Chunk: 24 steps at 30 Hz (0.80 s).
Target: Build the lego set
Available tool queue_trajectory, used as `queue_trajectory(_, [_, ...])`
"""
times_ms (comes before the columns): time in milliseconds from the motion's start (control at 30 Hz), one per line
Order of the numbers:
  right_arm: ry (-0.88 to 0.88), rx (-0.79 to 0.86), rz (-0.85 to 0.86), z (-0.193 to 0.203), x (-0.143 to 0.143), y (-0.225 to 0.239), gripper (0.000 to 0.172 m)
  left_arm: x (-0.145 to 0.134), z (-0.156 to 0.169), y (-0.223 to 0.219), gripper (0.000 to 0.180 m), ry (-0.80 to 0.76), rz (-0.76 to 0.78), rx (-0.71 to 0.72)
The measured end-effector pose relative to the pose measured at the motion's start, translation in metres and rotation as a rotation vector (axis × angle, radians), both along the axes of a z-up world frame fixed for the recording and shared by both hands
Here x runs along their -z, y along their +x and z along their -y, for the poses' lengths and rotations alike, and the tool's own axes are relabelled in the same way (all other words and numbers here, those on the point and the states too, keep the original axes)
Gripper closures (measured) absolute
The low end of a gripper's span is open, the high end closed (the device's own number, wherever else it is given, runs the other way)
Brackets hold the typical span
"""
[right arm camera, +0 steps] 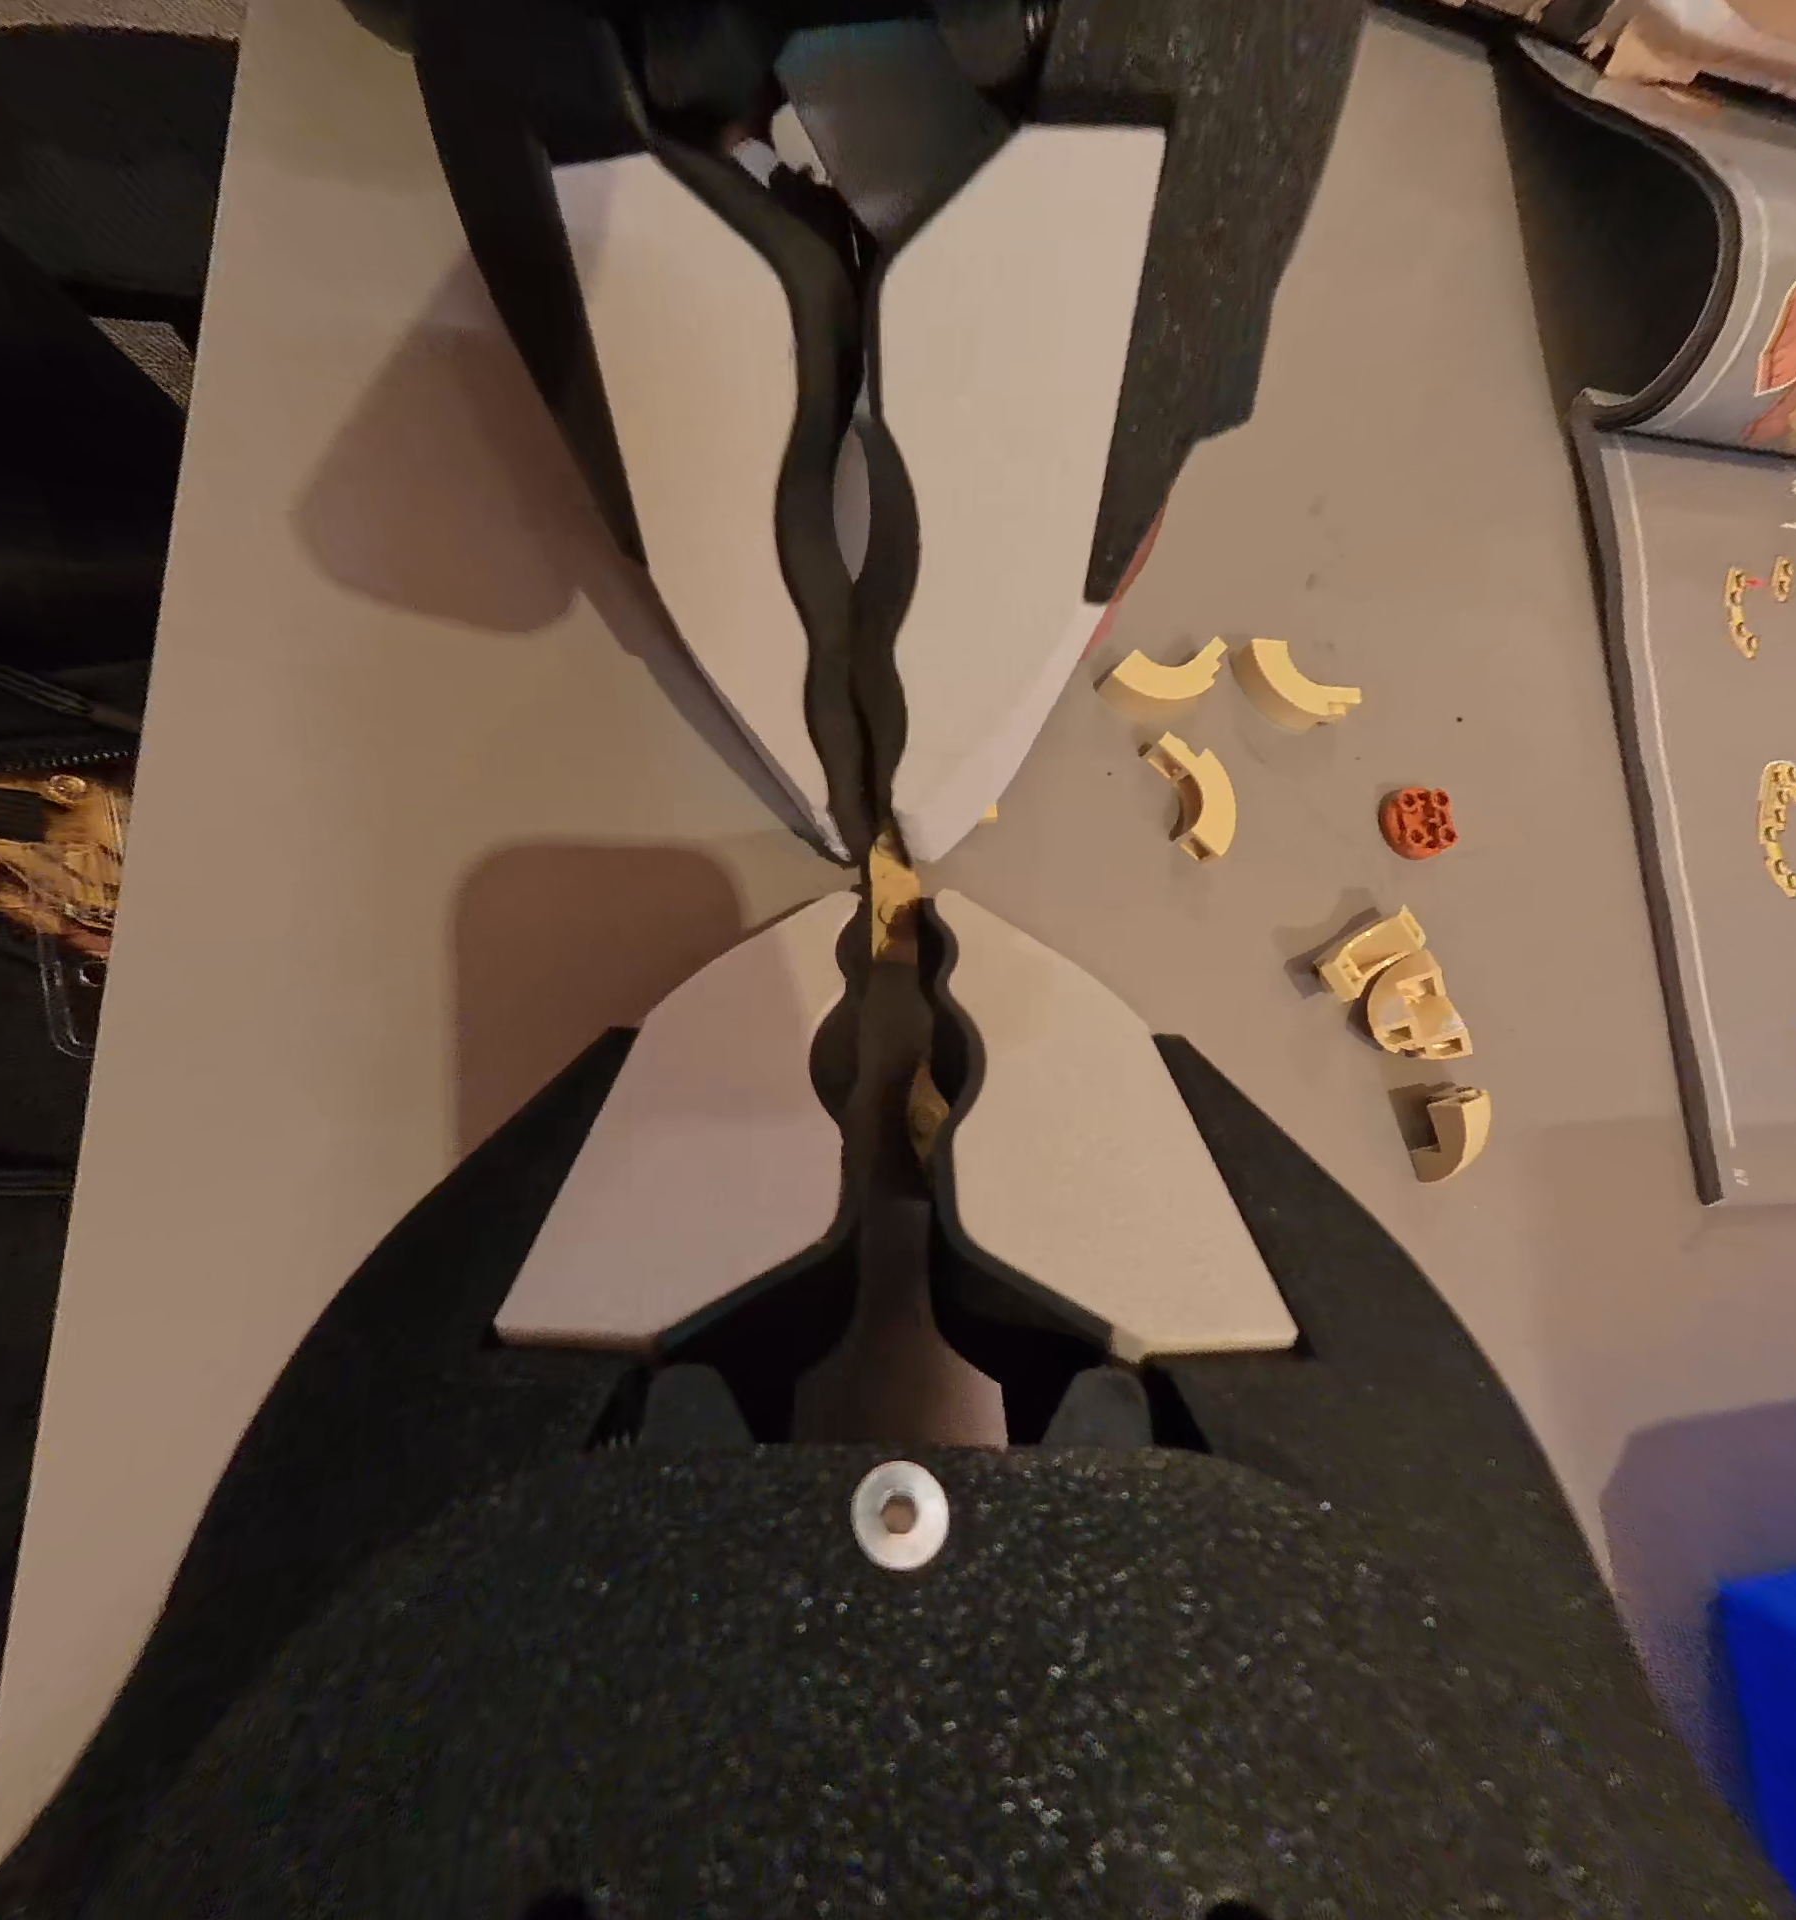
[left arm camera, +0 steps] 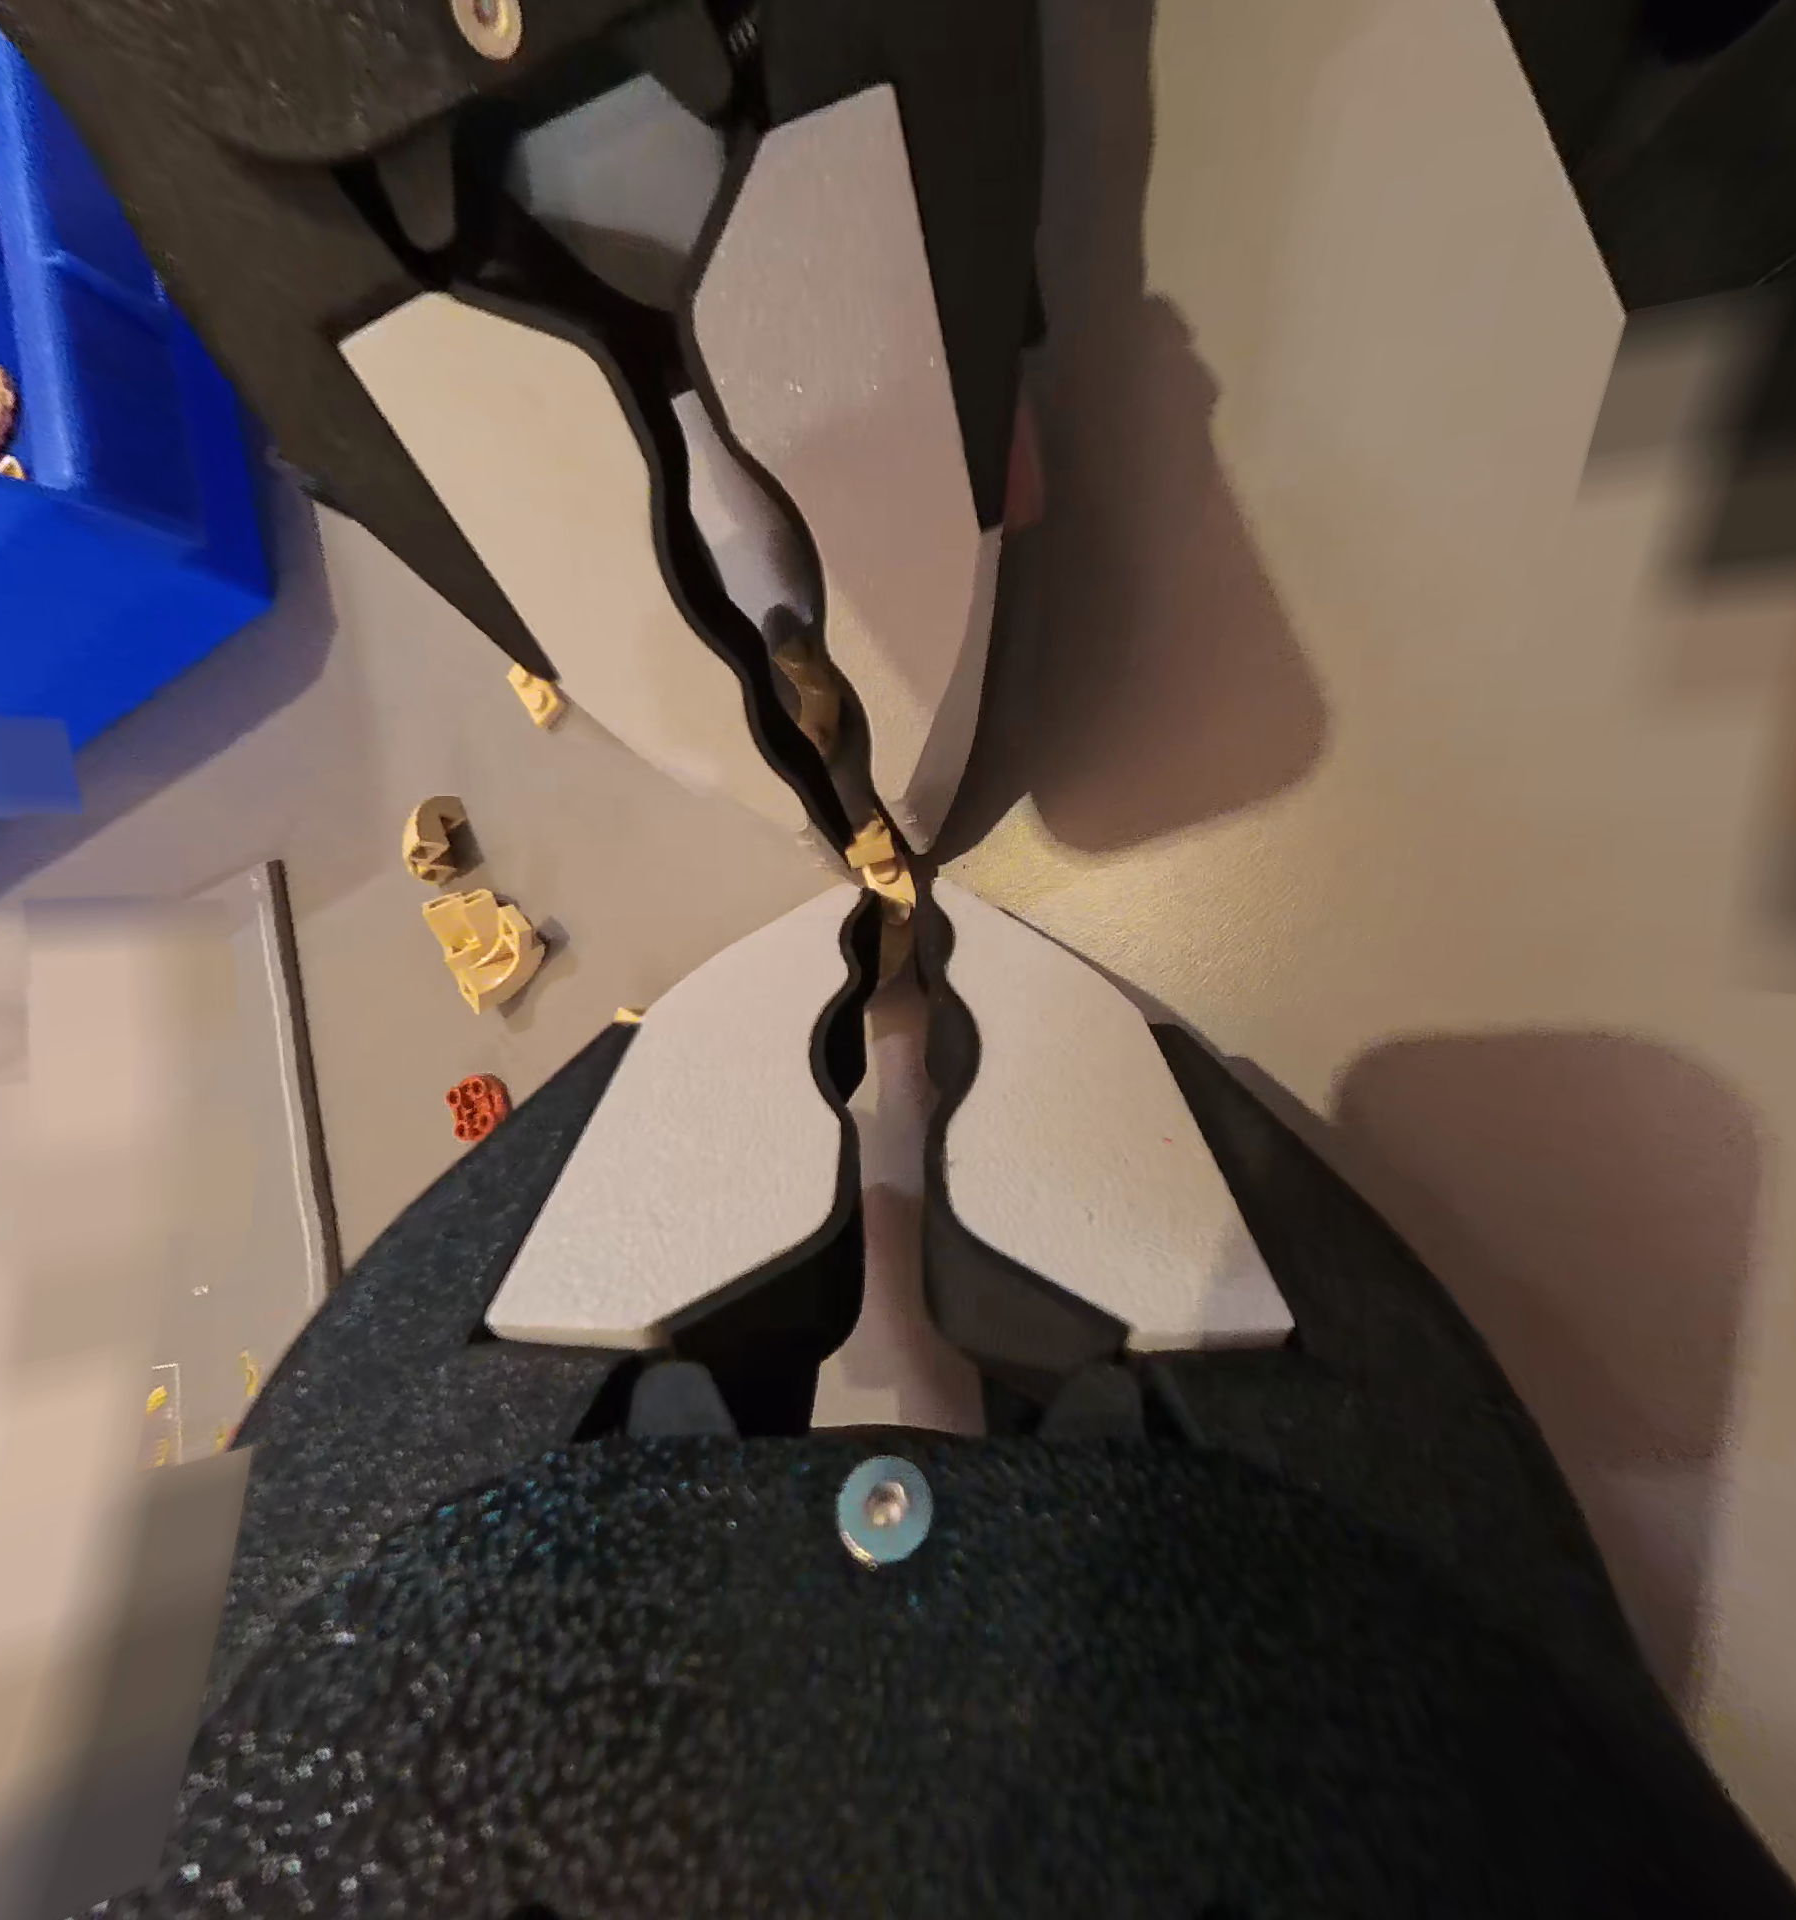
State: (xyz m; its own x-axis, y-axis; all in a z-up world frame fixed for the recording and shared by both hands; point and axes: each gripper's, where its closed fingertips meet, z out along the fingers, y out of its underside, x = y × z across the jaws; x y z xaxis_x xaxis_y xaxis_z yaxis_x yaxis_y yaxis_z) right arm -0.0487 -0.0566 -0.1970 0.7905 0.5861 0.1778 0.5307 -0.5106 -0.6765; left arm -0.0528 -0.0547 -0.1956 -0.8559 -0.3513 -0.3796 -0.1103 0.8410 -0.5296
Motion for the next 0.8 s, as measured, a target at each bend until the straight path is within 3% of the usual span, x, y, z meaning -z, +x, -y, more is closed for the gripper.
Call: queue_trajectory(800, [0.003,-0.037,0.055,-0.0025,0.0027,-0.0005,0.164,-0.0038,0.0027,-0.0010,0.177,-0.096,-0.040,0.028])
